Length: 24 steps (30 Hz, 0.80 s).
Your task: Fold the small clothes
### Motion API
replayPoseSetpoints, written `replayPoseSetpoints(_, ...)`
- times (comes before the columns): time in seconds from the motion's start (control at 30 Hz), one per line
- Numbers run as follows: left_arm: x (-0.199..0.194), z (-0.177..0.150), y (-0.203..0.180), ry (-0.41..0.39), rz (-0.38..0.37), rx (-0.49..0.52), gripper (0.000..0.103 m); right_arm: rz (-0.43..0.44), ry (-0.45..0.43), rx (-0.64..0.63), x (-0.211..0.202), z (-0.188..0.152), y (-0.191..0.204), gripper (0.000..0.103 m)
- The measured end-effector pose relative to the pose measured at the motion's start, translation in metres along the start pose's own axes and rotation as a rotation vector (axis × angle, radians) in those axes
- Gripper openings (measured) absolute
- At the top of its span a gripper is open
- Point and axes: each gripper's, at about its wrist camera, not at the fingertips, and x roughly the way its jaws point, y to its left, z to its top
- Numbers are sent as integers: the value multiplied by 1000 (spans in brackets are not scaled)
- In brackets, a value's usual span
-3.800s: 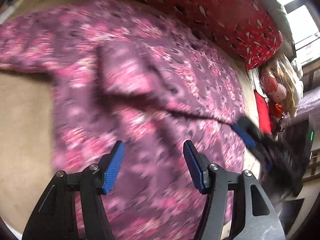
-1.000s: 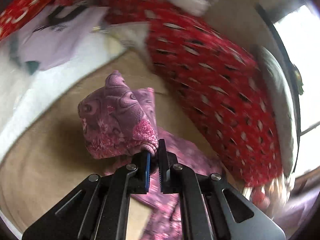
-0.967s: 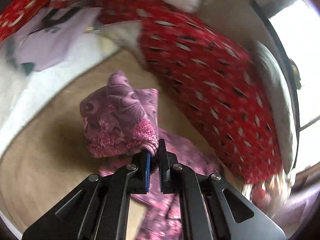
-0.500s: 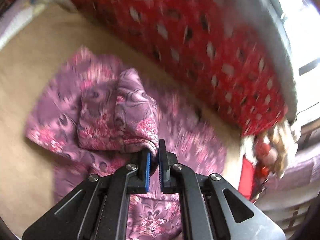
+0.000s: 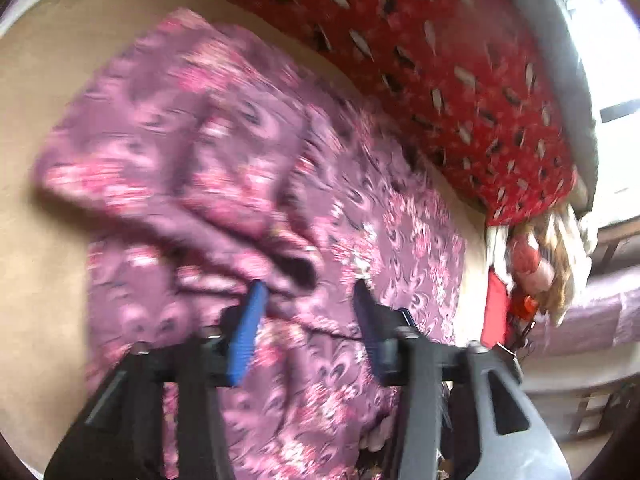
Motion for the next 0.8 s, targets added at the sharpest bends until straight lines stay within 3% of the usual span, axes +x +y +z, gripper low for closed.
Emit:
replayPoseSetpoints(0.17, -25, 2, 65, -72, 18, -151, 53, -91, 56, -44, 0, 10, 19, 36)
replayPoseSetpoints(0.27, -15, 7, 98, -48, -42, -268, 53, -48, 61, -87, -1, 21, 49, 40)
replayPoseSetpoints(0.4, -5, 11, 110, -41, -92, -322, 53, -4, 70, -271, 13, 29, 116, 60)
replayPoseSetpoints(0.5, -5, 13, 115, -42, -116, -325, 53, -39, 72, -468, 34, 23, 164, 59)
replayPoseSetpoints(0.6, -7, 13, 119, -48, -110, -312, 53, -131, 93, -599, 68, 16, 192, 59)
replayPoseSetpoints(0.67, -7, 12, 119, -50, -98, -296, 53, -198, 171, -626, 96, 13, 193, 49)
replayPoseSetpoints(0.7, -7, 12, 118, -50, -100, -288, 53, -151, 185, -608, 101, 14, 190, 21)
replayPoseSetpoints(0.77, -8, 11, 114, -59, -92, -265, 53, -73, 153, -510, 89, 25, 180, 10)
replayPoseSetpoints(0.8, -8, 11, 111, -62, -85, -254, 53, -30, 126, -436, 78, 32, 171, 10)
